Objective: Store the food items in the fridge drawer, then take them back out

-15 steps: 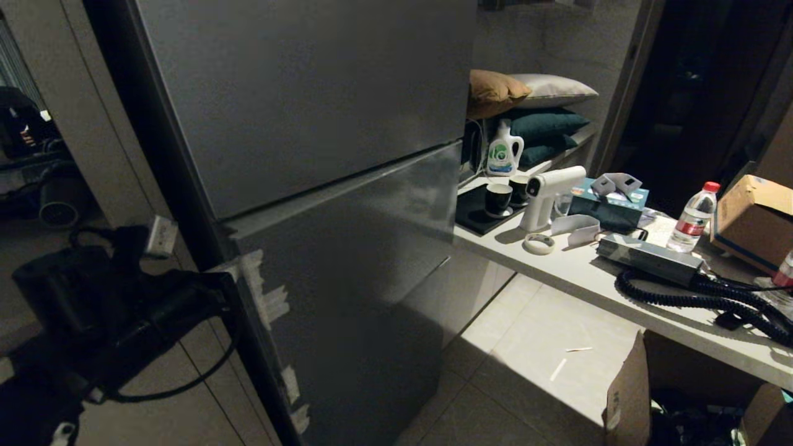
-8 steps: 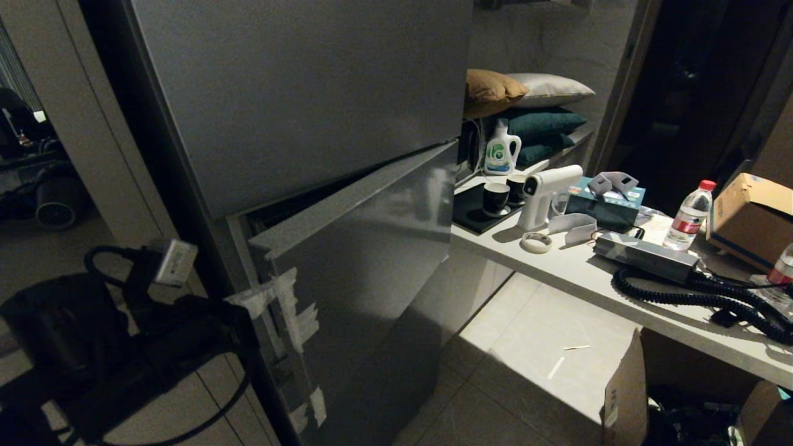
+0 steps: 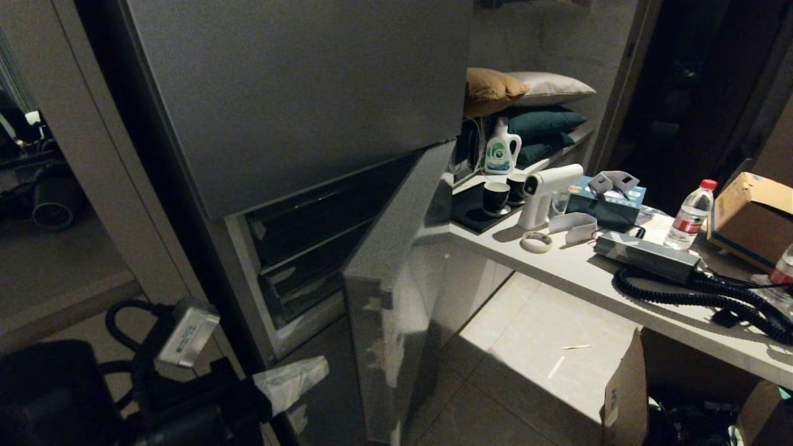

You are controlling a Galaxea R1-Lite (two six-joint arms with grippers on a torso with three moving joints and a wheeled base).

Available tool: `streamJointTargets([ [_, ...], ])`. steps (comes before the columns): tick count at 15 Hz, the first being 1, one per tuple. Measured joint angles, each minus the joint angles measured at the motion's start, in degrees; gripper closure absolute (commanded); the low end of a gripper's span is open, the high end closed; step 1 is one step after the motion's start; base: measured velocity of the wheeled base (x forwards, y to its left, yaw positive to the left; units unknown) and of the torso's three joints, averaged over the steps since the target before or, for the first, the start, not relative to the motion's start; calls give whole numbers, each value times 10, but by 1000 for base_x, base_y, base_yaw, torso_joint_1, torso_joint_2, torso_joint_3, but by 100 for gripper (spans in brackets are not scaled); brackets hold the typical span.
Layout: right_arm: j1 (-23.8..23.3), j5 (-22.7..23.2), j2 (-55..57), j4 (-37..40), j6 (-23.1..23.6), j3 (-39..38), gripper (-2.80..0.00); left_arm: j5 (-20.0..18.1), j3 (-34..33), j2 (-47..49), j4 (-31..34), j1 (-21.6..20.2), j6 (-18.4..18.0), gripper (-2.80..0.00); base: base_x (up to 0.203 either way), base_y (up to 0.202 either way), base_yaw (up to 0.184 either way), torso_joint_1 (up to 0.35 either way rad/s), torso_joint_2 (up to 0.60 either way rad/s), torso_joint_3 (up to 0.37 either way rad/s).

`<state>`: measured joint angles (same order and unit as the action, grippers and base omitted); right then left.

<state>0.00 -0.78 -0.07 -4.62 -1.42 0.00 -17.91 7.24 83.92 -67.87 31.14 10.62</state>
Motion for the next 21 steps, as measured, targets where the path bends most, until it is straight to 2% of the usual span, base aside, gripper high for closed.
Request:
streamJointTargets([
  [2,0,0,0,0,0,0,0,15,-7,-25,3,13,19,0,0,0,0,0,0,0],
  [3,0,0,0,0,0,0,0,40,-7,-30,3,14,19,0,0,0,0,0,0,0],
  [5,0,0,0,0,1,0,0,114,-4,-27,4,15,12,0,0,0,0,0,0,0],
  [9,0,1,0,0,1,0,0,272,4,-43,3,15,-34,0,0,0,0,0,0,0],
  [12,0,0,0,0,1,0,0,336,8,-130,34,14,-57,0,0,0,0,0,0,0],
  [14,0,0,0,0,1,0,0,381,14,-213,90,4,-68,0,0,0,0,0,0,0],
  [15,0,0,0,0,1,0,0,400,19,-255,127,-20,-71,0,0,0,0,0,0,0],
  [18,0,0,0,0,1,0,0,421,36,-370,257,-166,-75,0,0,0,0,0,0,0],
  [19,0,0,0,0,1,0,0,418,40,-411,308,-208,-76,0,0,0,0,0,0,0],
  [21,0,1,0,0,1,0,0,390,31,-481,411,-251,-78,0,0,0,0,0,0,0],
])
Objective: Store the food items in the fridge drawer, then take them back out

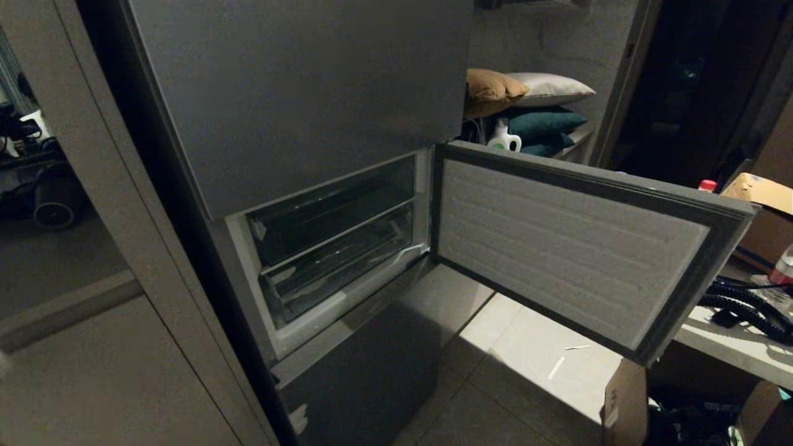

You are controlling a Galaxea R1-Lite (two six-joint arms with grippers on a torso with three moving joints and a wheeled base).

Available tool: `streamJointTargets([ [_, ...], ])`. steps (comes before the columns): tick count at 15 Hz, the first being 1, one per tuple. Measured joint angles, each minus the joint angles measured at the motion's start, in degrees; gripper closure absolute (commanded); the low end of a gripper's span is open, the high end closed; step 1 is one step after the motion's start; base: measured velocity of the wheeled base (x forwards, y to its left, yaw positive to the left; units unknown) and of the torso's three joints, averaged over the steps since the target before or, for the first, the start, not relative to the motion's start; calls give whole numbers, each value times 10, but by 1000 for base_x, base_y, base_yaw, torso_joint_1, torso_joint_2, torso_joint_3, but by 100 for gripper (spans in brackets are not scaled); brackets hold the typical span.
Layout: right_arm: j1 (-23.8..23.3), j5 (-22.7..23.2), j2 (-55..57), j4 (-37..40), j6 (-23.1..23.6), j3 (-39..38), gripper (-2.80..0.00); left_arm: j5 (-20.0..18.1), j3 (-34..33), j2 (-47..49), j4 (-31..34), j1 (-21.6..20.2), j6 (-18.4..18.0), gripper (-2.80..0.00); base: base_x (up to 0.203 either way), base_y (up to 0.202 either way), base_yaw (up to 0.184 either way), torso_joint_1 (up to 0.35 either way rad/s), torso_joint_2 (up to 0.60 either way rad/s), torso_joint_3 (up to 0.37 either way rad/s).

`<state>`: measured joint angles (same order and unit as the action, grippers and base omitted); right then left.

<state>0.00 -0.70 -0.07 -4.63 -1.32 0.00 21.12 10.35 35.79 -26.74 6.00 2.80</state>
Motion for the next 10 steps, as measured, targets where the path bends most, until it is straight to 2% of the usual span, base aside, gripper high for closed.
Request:
streamJointTargets([
  [3,0,0,0,-1,0,0,0,-109,-36,-87,152,-18,-11,0,0,0,0,-40,85,45],
  [5,0,-1,0,0,-1,0,0,-162,-56,-144,243,-22,-39,0,0,0,0,-135,309,167],
  [7,0,0,0,0,-1,0,0,-178,-67,-185,302,-30,-56,0,0,0,0,-134,310,173],
  [10,0,-1,0,0,-1,0,0,-197,-74,-241,310,-43,-61,0,0,0,0,-138,326,180],
])
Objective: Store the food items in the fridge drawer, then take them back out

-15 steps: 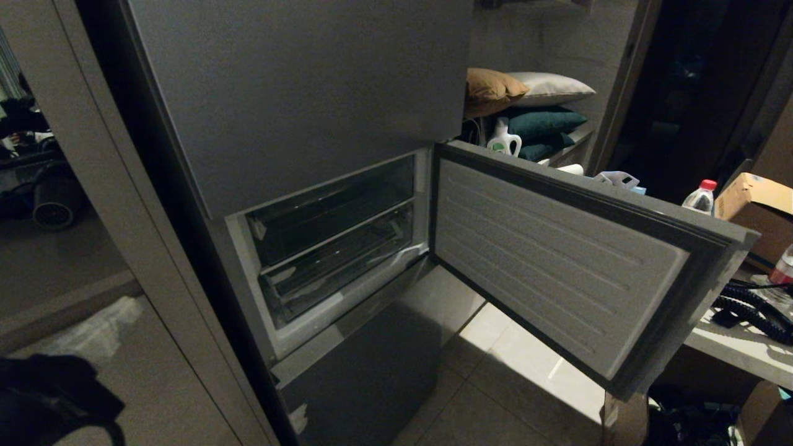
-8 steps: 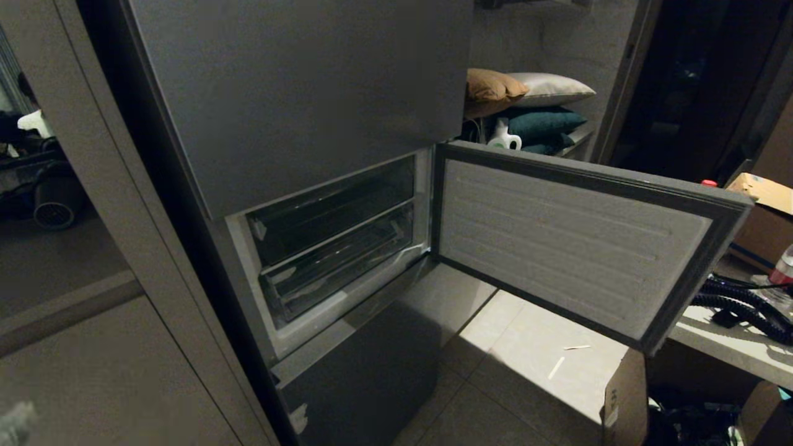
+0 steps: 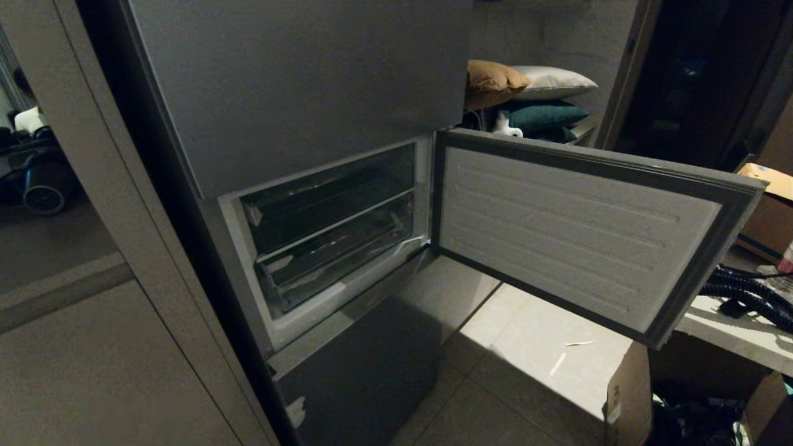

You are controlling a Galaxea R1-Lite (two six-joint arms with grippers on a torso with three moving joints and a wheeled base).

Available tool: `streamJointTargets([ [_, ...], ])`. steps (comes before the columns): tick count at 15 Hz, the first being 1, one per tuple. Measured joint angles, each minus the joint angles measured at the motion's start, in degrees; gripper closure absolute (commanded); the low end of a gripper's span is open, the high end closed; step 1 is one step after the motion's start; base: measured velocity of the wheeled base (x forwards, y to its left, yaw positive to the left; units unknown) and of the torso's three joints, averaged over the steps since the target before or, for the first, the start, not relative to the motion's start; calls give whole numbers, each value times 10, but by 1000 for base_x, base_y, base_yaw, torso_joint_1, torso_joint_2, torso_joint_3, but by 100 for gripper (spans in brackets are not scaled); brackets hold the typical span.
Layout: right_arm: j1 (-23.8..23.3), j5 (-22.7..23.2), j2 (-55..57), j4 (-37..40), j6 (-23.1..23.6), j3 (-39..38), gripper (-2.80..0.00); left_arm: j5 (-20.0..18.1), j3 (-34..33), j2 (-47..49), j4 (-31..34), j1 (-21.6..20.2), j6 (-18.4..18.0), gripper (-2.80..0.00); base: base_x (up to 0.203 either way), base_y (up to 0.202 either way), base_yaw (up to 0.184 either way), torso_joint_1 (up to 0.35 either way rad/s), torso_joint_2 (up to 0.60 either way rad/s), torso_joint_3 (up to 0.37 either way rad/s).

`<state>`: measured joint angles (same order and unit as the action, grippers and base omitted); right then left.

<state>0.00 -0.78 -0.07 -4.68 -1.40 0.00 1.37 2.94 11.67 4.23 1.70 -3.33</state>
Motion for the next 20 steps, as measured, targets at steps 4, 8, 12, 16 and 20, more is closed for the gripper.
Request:
streamJointTargets([
  [4,0,0,0,-1,0,0,0,-32,-6,-90,8,-11,-18,0,0,0,0,-148,339,186],
  [8,0,0,0,0,0,0,0,-10,-7,-113,8,-12,36,0,0,0,0,-158,365,208],
  [12,0,0,0,0,0,0,0,-10,-7,-116,9,-12,36,0,0,0,0,-198,480,274],
  [16,0,0,0,0,0,0,0,-10,-7,-117,10,-13,36,0,0,0,0,-176,437,259],
  [20,0,0,0,0,0,0,0,-10,-7,-117,10,-12,37,0,0,0,0,-22,68,41],
])
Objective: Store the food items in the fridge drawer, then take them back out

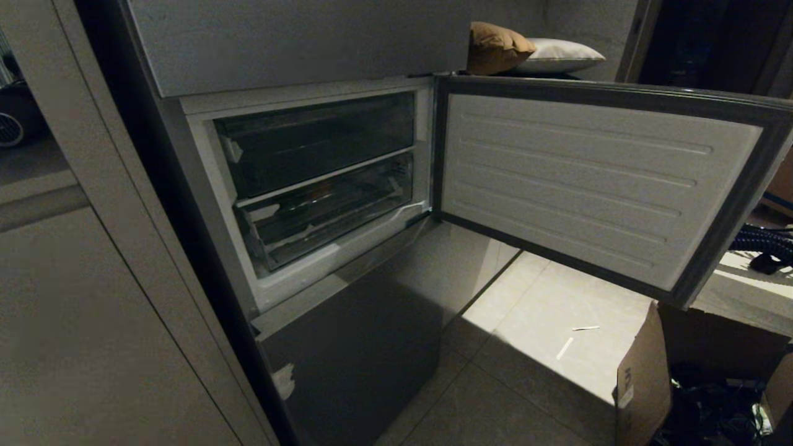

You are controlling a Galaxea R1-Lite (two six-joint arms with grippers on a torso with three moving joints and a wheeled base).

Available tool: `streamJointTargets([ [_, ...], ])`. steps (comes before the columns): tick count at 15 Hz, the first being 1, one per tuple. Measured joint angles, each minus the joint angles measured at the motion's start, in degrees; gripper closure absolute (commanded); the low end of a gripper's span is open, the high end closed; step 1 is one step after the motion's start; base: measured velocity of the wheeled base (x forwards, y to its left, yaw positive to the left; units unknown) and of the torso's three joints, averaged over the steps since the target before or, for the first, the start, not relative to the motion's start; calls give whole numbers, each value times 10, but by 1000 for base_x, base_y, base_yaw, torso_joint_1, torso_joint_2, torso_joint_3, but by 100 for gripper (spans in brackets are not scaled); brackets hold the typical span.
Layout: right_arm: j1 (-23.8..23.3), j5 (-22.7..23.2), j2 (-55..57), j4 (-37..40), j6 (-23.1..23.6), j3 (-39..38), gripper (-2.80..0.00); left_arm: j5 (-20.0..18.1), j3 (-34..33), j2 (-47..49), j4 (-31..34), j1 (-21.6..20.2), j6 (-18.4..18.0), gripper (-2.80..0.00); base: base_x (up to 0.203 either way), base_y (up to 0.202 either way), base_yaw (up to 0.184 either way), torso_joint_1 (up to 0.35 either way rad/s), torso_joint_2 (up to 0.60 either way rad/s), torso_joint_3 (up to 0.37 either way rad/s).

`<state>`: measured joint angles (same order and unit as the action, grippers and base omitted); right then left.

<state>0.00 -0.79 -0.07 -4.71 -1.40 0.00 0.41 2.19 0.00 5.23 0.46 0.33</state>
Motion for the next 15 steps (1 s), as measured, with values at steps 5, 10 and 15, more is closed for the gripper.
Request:
streamJointTargets([
  [5,-1,0,0,0,0,0,0,0,0,0,0,0,0,0,1,-4,94,1,4,3],
  [10,0,0,0,0,0,0,0,0,0,0,0,0,0,0,1,-10,176,1,3,6],
  [15,0,0,0,0,0,0,0,0,0,0,0,0,0,0,1,-8,181,2,5,3],
])
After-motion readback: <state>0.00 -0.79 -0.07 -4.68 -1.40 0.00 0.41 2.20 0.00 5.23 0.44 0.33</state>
